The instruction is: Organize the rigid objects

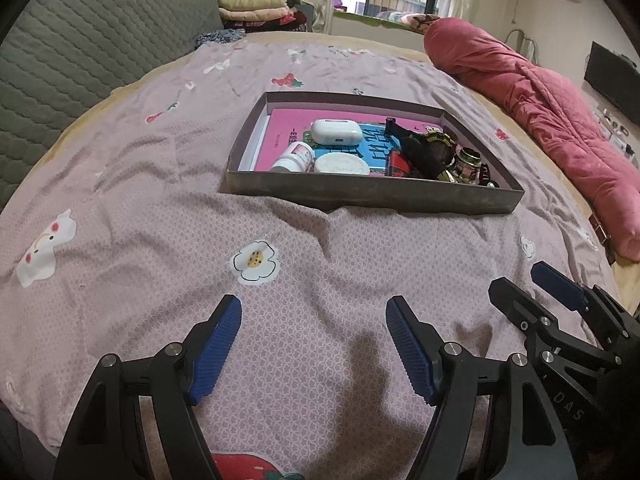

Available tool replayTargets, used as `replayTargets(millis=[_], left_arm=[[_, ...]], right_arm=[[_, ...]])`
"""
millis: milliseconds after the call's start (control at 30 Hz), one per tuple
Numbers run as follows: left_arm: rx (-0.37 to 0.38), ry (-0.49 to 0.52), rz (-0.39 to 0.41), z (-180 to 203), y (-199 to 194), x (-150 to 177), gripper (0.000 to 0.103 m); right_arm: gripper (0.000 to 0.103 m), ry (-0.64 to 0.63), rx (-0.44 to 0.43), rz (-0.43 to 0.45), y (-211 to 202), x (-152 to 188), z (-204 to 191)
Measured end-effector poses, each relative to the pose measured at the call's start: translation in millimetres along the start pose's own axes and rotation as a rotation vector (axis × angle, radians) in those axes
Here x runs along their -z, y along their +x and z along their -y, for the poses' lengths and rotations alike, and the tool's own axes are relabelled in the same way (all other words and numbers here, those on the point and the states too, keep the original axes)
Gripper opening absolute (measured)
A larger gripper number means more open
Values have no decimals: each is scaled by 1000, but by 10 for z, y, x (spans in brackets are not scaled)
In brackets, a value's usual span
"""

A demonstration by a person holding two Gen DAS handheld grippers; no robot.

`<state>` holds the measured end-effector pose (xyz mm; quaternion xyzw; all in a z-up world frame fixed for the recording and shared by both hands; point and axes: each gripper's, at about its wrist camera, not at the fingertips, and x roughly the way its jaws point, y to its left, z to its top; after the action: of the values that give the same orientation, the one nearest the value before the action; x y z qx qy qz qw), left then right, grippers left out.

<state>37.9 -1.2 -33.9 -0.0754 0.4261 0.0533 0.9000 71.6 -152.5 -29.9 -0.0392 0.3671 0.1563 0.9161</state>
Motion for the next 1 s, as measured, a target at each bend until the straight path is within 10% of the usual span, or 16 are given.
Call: replayTargets(millis=[1000], left_arm=[[-5,15,-1,36,59,-1,76]], right_arm=[[59,36,7,2,27,-16,71]])
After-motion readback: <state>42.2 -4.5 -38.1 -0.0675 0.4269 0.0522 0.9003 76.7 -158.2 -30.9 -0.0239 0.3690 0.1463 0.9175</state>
